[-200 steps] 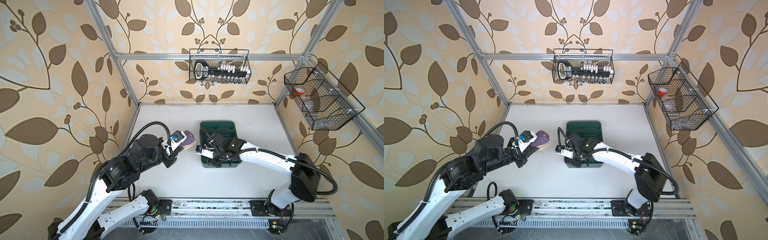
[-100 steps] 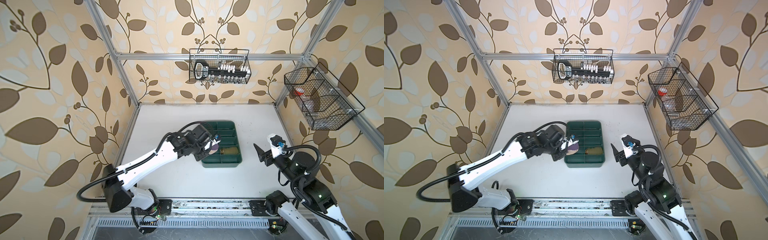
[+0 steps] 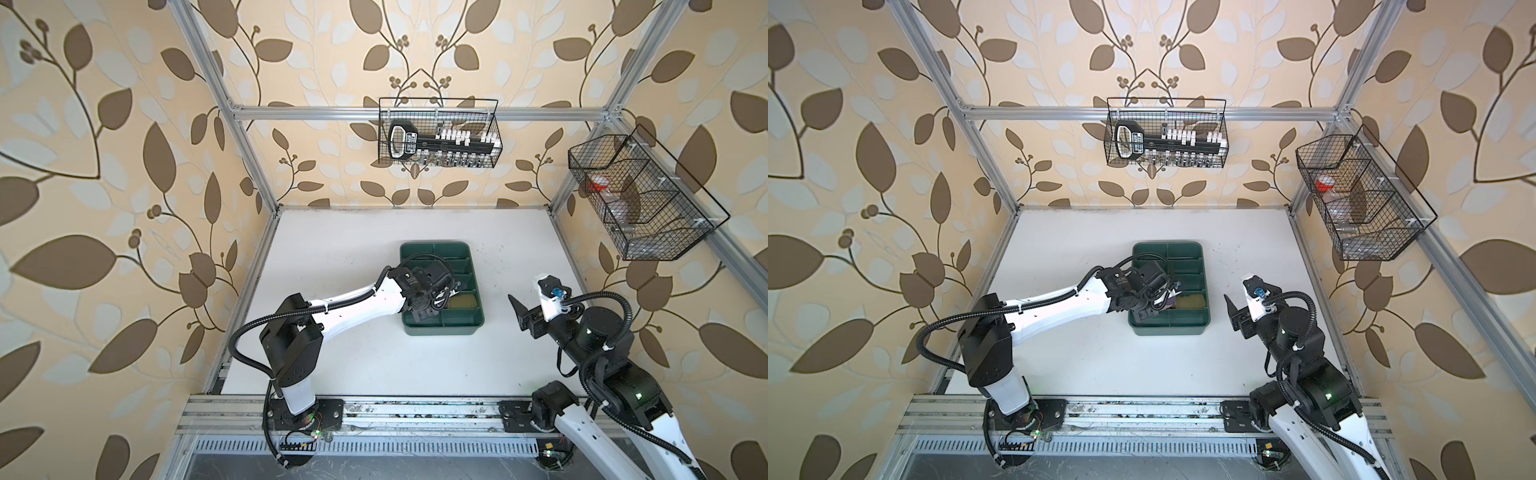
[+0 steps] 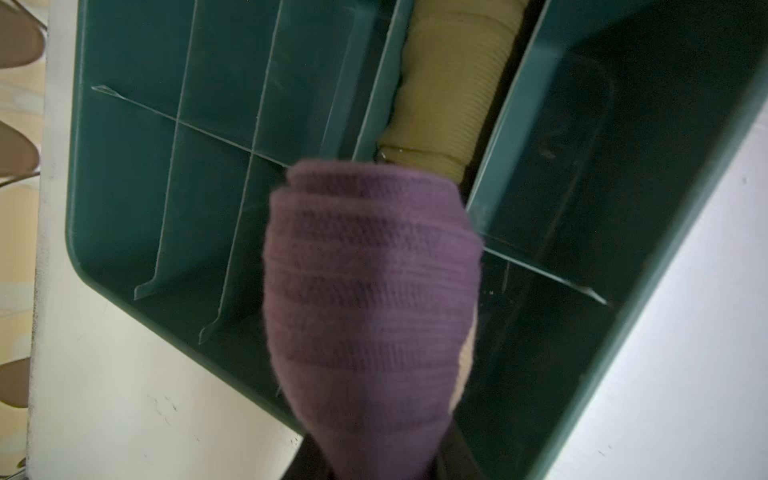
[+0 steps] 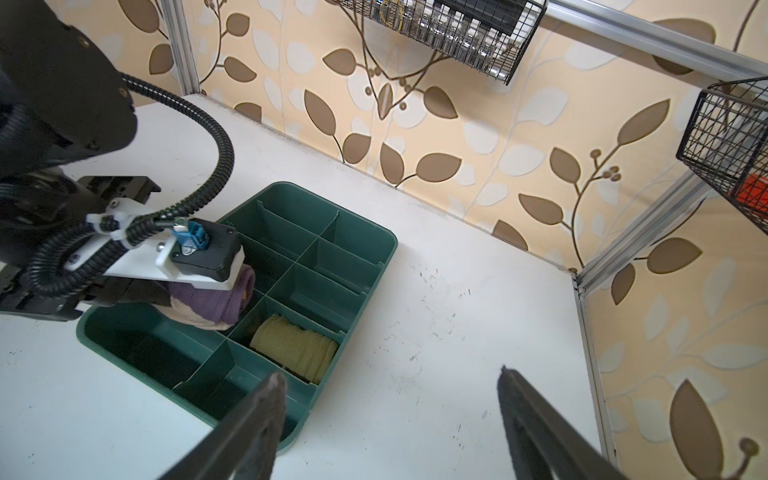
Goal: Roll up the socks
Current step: 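Carry the purple roll with the left gripper over the green tray compartment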
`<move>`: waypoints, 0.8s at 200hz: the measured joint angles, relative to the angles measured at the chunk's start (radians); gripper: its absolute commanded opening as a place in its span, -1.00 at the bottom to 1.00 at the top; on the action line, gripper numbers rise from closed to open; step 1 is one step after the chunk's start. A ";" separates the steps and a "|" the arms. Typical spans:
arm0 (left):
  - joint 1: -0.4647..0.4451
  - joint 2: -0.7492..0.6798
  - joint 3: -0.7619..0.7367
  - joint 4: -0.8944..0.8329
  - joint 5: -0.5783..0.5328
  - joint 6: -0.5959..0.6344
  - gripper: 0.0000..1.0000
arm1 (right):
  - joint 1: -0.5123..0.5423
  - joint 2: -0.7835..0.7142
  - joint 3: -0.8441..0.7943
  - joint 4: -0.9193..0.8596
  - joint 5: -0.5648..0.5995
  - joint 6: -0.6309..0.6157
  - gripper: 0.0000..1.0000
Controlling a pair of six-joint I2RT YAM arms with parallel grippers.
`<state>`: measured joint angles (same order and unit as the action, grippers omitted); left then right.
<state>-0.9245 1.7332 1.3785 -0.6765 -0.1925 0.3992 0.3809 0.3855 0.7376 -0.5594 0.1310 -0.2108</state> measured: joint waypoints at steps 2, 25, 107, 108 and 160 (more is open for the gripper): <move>0.003 0.002 0.000 0.002 0.000 0.002 -1.00 | 0.000 0.000 0.000 0.000 0.000 0.000 0.61; 0.024 0.013 0.000 0.022 -0.018 0.017 -1.00 | 0.000 0.000 -0.003 0.000 0.000 -0.005 0.61; 0.035 0.061 -0.033 0.073 -0.020 0.019 -1.00 | -0.002 0.001 -0.008 -0.011 0.000 -0.041 0.62; 0.035 0.061 -0.034 0.074 -0.020 0.019 -1.00 | -0.002 0.001 -0.008 -0.012 0.000 -0.041 0.62; 0.036 0.061 -0.075 0.057 0.015 0.046 -1.00 | -0.002 0.004 -0.008 -0.014 0.000 -0.049 0.62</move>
<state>-0.8883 1.7939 1.3033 -0.6197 -0.1772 0.4454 0.3794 0.3897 0.7292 -0.5735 0.1307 -0.2600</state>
